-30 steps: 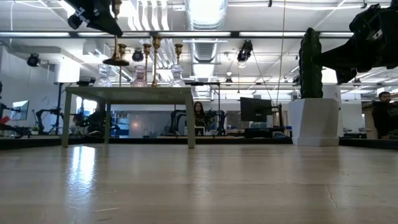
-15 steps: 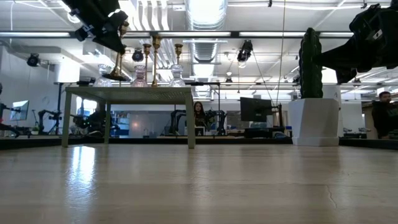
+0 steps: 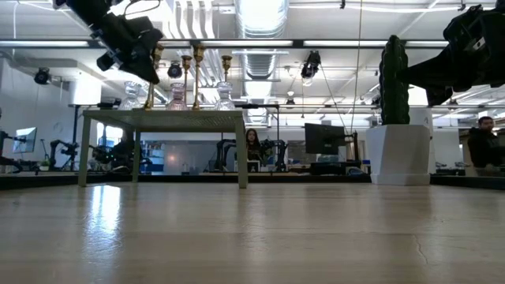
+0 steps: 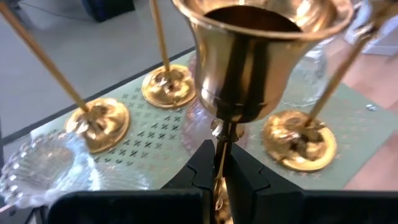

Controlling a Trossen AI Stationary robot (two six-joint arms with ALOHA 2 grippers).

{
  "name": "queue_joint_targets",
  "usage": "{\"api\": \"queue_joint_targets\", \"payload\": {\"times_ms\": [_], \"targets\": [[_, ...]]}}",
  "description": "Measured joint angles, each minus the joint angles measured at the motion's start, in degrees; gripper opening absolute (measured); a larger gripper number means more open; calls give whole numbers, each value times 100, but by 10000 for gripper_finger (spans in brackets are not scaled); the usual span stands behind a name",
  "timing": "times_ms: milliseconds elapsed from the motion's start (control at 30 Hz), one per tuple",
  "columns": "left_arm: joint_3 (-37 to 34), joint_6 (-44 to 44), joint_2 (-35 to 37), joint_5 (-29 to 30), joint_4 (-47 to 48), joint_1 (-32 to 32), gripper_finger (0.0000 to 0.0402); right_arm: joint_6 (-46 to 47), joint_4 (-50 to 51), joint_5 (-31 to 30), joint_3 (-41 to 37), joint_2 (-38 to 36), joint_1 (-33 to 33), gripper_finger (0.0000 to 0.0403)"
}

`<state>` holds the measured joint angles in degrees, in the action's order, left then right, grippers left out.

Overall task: Pick & Place candle stick holders
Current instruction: Put the golden candle holder on the shelf

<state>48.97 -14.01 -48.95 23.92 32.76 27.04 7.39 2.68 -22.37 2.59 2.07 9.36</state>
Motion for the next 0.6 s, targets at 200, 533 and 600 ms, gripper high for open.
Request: {"api": "queue_joint_targets", "payload": {"times_ms": [200, 533, 600], "targets": [[-97, -28, 45, 2, -41, 84, 19, -2, 1, 0, 0, 0, -1, 8], [-135, -110, 68, -117, -49, 88, 19, 1, 0, 0, 0, -2, 0, 8], [-135, -113, 70, -118, -39, 91, 20, -5, 0, 0, 0, -2, -1, 8]]}}
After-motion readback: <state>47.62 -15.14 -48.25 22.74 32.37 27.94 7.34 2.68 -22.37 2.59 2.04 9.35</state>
